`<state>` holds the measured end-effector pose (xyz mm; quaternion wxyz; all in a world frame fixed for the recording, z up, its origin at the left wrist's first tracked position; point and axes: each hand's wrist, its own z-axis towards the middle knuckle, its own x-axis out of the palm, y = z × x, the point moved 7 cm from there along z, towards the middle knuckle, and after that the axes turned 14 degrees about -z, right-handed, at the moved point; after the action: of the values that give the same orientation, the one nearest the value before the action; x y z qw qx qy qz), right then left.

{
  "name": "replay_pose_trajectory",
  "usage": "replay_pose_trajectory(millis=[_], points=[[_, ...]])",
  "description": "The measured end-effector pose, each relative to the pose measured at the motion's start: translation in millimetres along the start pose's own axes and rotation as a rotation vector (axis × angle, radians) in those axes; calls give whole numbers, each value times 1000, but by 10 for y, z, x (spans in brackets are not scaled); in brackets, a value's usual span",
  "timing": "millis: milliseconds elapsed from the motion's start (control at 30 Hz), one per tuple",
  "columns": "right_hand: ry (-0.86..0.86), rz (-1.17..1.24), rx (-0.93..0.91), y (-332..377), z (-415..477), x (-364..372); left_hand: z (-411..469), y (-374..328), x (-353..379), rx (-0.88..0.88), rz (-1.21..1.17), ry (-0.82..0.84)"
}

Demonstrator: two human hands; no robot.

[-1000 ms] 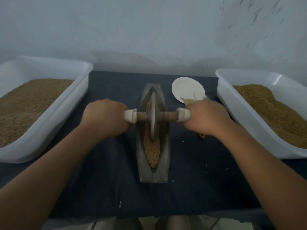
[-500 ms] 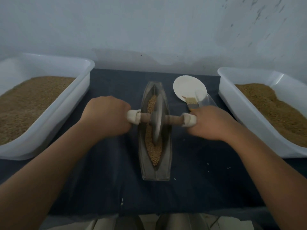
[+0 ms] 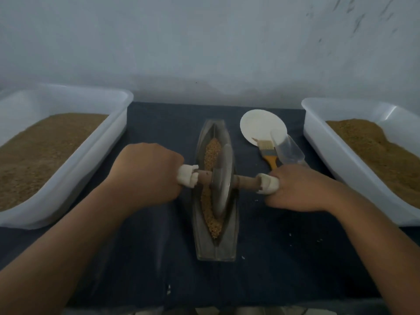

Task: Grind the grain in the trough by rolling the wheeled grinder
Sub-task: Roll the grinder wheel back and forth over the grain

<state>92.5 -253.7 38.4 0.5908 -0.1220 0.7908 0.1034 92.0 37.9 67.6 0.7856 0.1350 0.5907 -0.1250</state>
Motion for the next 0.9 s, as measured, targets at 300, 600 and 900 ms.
replay_pose_trajectory(millis=[300,600,900], points=[[-498,-323,206,-8,629,-496,537,218,221,-214,-242,87],[-144,-173,-16,96,28,-246,-135,188,200,-105,-203,100],[-415,-320,207,-33,567,-400,547,178,152,-168,-205,141]])
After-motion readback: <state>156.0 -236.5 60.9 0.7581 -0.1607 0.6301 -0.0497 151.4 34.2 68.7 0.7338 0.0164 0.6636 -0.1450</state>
